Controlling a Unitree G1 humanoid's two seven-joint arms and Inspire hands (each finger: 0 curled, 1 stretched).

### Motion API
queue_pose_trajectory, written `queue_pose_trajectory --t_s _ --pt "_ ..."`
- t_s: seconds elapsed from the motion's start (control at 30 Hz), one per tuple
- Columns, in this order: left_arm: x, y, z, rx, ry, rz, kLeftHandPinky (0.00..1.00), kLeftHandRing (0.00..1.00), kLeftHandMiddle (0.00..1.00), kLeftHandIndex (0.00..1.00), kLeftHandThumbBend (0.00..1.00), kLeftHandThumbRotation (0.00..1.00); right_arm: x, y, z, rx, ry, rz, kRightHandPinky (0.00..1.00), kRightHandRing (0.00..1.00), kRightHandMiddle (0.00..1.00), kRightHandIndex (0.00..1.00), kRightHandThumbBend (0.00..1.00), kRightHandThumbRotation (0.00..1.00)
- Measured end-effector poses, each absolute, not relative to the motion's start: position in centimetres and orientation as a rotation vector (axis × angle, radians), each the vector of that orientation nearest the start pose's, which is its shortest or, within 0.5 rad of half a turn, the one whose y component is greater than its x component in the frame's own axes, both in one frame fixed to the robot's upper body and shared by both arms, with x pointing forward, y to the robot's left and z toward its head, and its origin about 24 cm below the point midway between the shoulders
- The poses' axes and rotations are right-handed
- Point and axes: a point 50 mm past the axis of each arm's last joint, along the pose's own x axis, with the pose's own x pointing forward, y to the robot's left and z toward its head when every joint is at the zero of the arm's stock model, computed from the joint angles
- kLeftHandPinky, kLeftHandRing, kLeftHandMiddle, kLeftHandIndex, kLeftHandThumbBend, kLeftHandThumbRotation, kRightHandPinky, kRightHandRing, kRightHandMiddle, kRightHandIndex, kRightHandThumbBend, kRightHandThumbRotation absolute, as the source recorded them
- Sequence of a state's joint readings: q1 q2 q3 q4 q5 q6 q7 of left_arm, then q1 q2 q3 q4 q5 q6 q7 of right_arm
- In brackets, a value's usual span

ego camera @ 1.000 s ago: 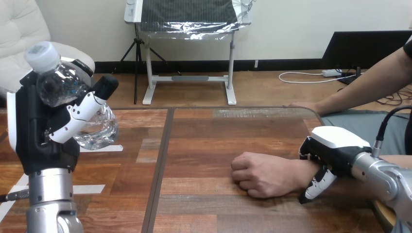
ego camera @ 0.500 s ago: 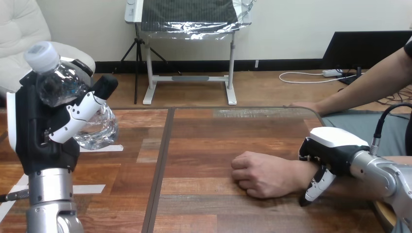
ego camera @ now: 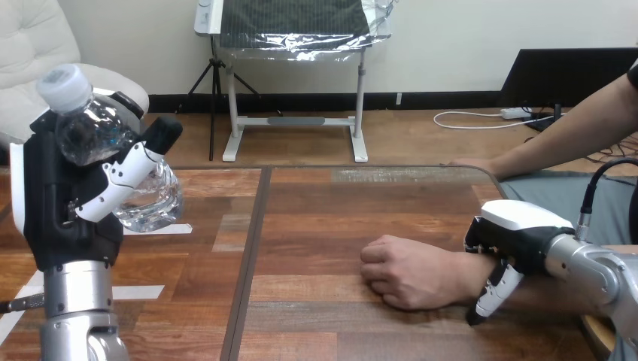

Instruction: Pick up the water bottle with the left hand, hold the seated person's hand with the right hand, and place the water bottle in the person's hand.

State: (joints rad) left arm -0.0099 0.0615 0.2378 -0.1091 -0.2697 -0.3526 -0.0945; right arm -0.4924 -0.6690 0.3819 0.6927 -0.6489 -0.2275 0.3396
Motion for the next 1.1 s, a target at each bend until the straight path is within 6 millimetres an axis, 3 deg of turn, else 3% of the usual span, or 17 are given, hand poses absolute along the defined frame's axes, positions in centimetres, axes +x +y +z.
queue_pose_trajectory --t_s 0.4,1.1 --pt "23.7 21.8 10.6 -0.129 -0.512 0.153 0.14 0.2 0.27 0.31 0.59 0.0 31.5 -24.7 4.3 -1.367 0.384 0.629 0.11 0.17 0.25 0.28 0.8 0.01" --pt "24.1 21.8 9.9 -0.131 -0.483 0.156 0.16 0.21 0.27 0.31 0.63 0.0 31.0 -25.5 5.7 -1.272 0.423 0.656 0.2 0.26 0.32 0.33 0.79 0.05"
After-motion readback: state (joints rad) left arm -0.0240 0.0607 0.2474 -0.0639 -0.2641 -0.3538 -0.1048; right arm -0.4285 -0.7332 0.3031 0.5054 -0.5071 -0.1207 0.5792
